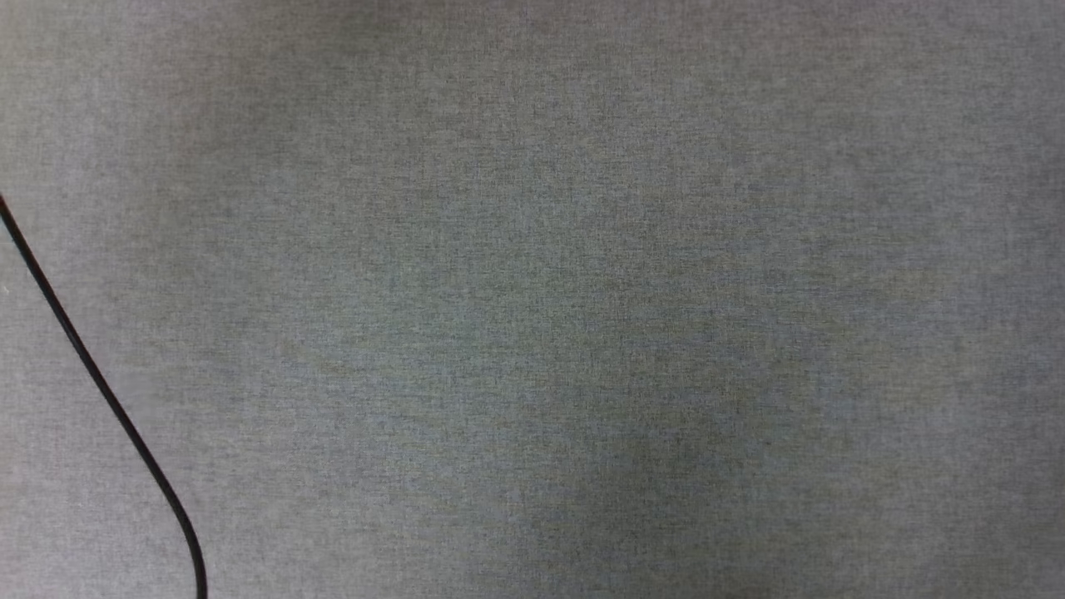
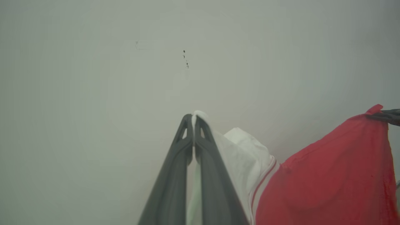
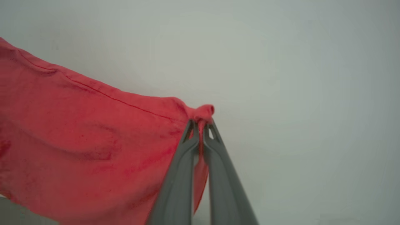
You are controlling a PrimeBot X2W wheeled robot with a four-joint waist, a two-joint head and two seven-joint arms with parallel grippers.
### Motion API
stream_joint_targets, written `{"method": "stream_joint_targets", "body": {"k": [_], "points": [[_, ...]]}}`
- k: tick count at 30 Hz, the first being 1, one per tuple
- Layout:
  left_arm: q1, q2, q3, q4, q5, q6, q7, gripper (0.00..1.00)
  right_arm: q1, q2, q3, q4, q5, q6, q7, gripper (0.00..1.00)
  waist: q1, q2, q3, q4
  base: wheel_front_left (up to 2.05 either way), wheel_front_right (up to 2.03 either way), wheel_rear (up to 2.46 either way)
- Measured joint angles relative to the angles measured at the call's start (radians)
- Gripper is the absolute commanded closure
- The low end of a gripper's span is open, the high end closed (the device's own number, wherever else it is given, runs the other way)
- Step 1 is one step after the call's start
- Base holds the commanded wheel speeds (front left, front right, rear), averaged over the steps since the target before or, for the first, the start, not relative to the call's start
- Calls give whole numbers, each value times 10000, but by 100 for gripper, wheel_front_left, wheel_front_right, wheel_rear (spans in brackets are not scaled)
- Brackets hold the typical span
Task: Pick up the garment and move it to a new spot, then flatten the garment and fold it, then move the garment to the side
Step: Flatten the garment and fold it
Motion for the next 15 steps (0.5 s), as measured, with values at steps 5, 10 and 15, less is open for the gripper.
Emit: {"method": "stream_joint_targets", "body": {"k": [5, 10, 15], "points": [[1573, 10, -395, 299, -380, -29, -516, 100, 960, 38, 798, 654, 445, 0, -550, 100, 0, 0, -33, -14, 0, 0, 0], [3633, 38, -667, 232, -803, -25, -1147, 100, 2320, 17, 1816, 903, 963, 0, -1129, 100, 0, 0, -347, -20, 0, 0, 0], [6014, 194, -848, -476, -1166, 217, -1444, 100, 3982, -435, 2740, 740, 1732, 0, -1434, 100, 0, 0, -883, 40, 0, 0, 0]]}}
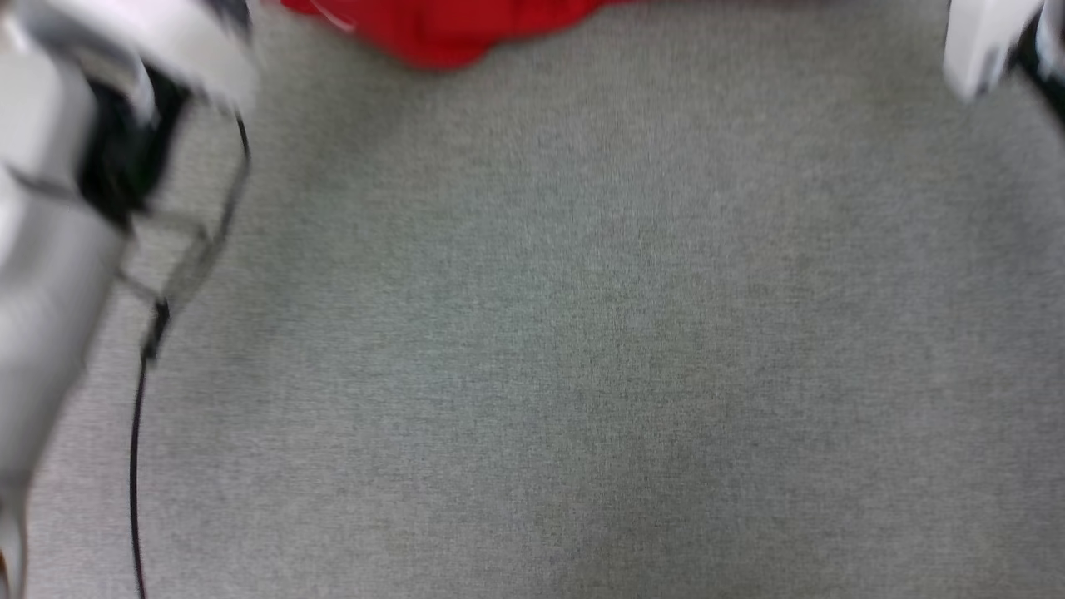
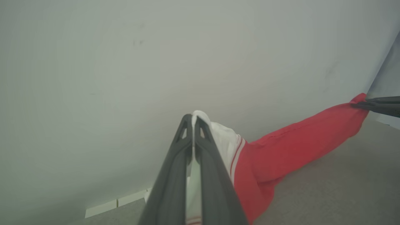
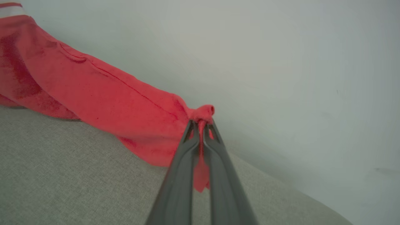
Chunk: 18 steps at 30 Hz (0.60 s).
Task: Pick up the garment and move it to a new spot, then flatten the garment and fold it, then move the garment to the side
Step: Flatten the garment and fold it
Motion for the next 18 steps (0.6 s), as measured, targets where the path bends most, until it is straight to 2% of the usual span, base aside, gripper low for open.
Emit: {"method": "stream_joint_targets", "body": {"k": [11, 18], "points": [[5046, 773, -872, -2615, -493, 1145, -73, 100, 3789, -963, 796, -1024, 1287, 0, -201, 100, -1, 0, -1714, 47, 0, 0, 0], [7653, 1260, -1348, -3875, -974, 1952, 13, 100, 6080, -1511, 671, -1806, 1578, 0, -215, 100, -3, 0, -2964, 133, 0, 0, 0]]}}
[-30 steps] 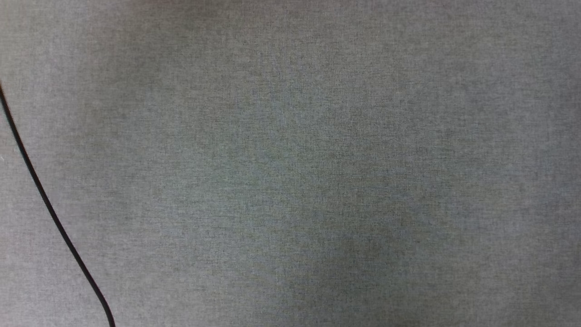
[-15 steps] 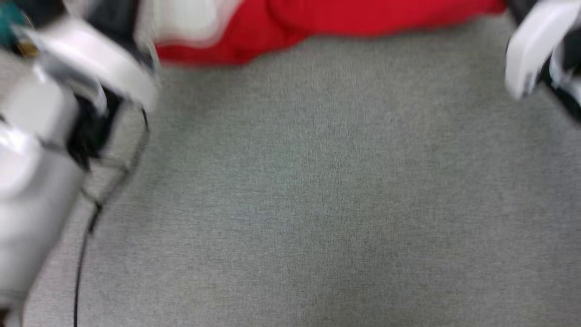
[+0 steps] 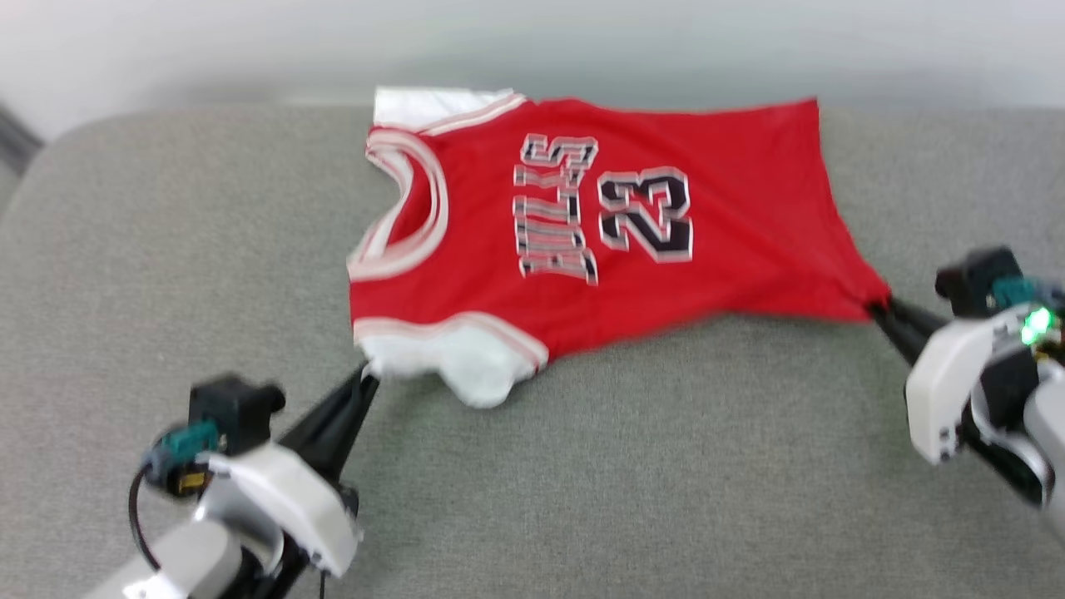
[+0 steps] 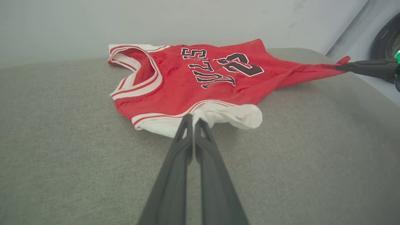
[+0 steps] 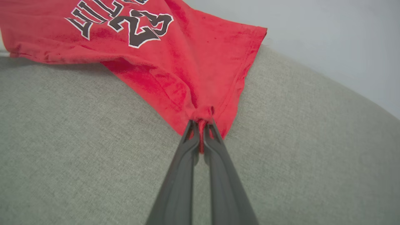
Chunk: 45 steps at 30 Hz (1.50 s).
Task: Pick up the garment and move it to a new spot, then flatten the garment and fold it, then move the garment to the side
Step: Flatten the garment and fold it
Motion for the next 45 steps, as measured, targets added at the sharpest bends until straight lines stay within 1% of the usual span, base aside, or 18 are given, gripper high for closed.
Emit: {"method": "stream_joint_targets", "body": {"k": [2, 5, 11, 18, 22, 27, 30, 33, 35, 41, 45], "points": [[646, 165, -82, -232, -230, 182, 0, 100, 689, -121, -132, -201, 123, 0, 81, 100, 0, 0, -345, 34, 0, 0, 0], [1682, 244, -261, -686, -504, 520, -4, 100, 1739, -257, -364, -535, 226, 0, 159, 100, -1, 0, -838, 93, 0, 0, 0], [3351, 454, -502, -1348, -1034, 1099, -81, 100, 3809, -428, -1162, -1298, 247, 0, 190, 100, -1, 0, -1623, 227, 0, 0, 0], [4668, 844, -529, -1879, -1526, 1567, -134, 100, 6225, -504, -2564, -2504, -8, 0, 644, 100, -1, 0, -2209, 385, 0, 0, 0], [5150, 1022, -569, -2142, -1778, 1668, -109, 100, 7357, -408, -3321, -3298, -190, 0, 1179, 100, 0, 0, -2298, 376, 0, 0, 0], [5323, 1183, -539, -2274, -1768, 1814, -107, 100, 8126, -132, -4199, -4157, -500, 0, 1847, 100, 0, 0, -2274, 345, 0, 0, 0], [5143, 1181, -481, -2274, -1592, 1749, -144, 100, 8273, 73, -4539, -4472, -688, 0, 2196, 100, 1, 0, -2222, 349, 0, 0, 0], [4455, 1187, -571, -2190, -986, 1605, -65, 100, 8240, 232, -4851, -4692, -796, -2, 2422, 100, 2, 0, -2146, 396, 0, 0, 0], [3857, 1095, -569, -2113, -779, 1446, 111, 100, 8154, 299, -4928, -4826, -817, 0, 2594, 100, 2, 0, -2072, 397, 0, 0, 0], [2013, 963, -339, -1714, -207, 1091, 617, 100, 7353, 297, -5196, -5087, -903, -2, 2786, 100, 3, 0, -1598, 325, 0, 0, 0], [937, 884, -61, -1166, -96, 729, 771, 100, 6776, 307, -5208, -5091, -905, 0, 2832, 100, 4, 0, -1179, 220, 0, 0, 0]]}}
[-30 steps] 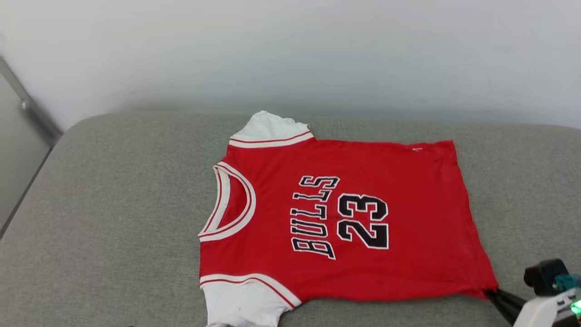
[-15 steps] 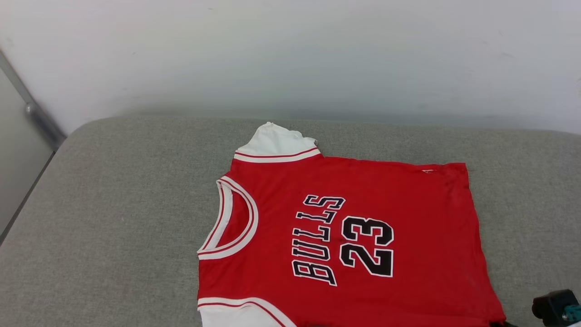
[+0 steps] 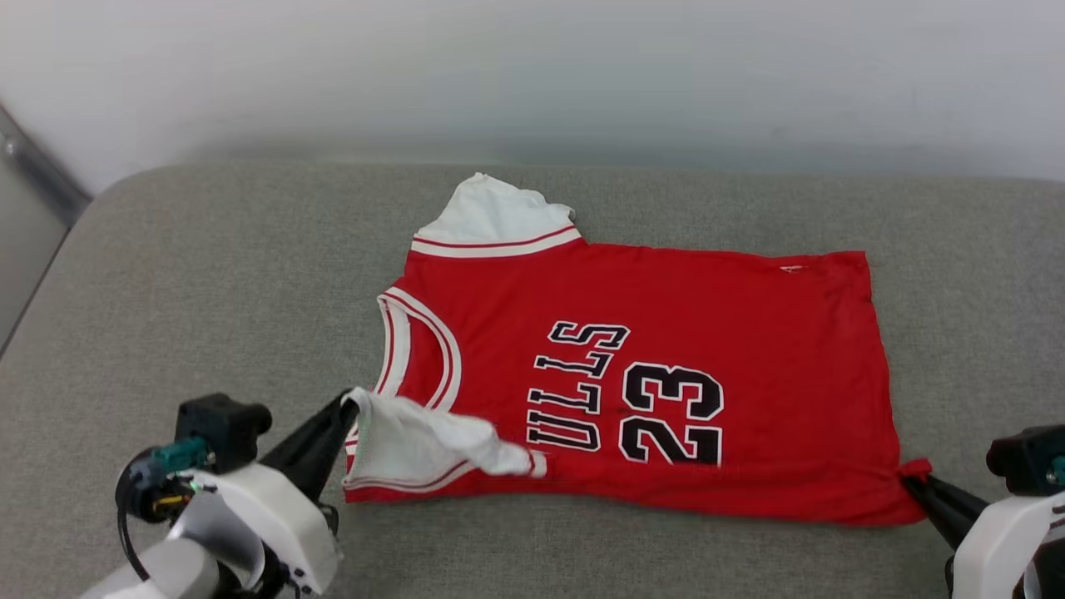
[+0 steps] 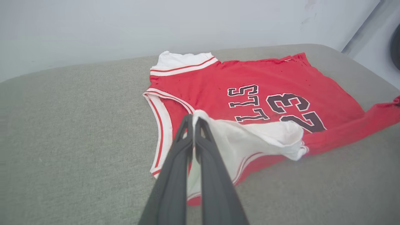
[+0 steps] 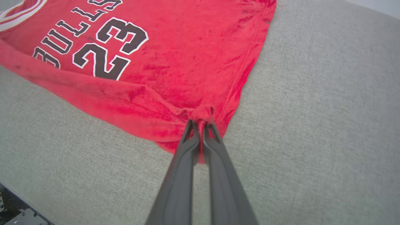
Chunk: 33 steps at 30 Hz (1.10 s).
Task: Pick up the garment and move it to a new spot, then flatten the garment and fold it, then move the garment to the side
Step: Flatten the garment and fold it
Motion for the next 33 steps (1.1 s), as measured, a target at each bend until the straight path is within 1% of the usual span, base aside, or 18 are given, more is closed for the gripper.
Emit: {"method": "stream_joint_targets", "body": {"k": [9, 14, 17, 22, 26, 30, 31, 32, 33], "points": [[-1941, -541, 198, 1582, 228, -874, 228, 100, -1262, 38, 334, 433, 40, 0, 4, 100, 0, 0, 1029, -280, 0, 0, 0], [-2580, -828, 222, 2537, 255, -1181, 290, 100, -2005, 63, 535, 828, 115, 0, -96, 100, 0, 0, 1612, -414, 0, 0, 0], [-2887, -1001, 148, 3195, 268, -1438, 368, 100, -2417, 111, 736, 1129, 115, -2, -128, 100, 0, 0, 1967, -480, 0, 0, 0], [-3204, -1471, -98, 4518, 242, -1852, 466, 100, -3033, 199, 1185, 1695, 111, 0, -297, 100, 0, 0, 2480, -569, 0, 0, 0], [-3276, -1835, -280, 5520, 224, -2203, 464, 100, -3369, 197, 1540, 2107, 102, 0, -468, 100, 0, 0, 2625, -639, 0, 0, 0], [-3378, -2132, -414, 6174, 128, -2447, 451, 100, -3519, 209, 1768, 2449, 270, 0, -644, 100, 0, 0, 2449, -650, 0, 0, 0], [-3383, -2186, -431, 6293, 98, -2506, 451, 76, -3535, 209, 1804, 2499, 311, 0, -662, 75, 0, 0, 2375, -646, 0, 0, 0], [-3393, -2220, -460, 6376, 73, -2535, 447, 20, -3538, 205, 1845, 2552, 322, 0, -713, 34, 0, 0, 2291, -638, 0, 0, 0], [-3415, -2226, -468, 6433, 92, -2554, 370, 0, -3537, 194, 1873, 2592, 322, 0, -746, 0, -1, 0, 2204, -628, 0, 0, 0]]}}
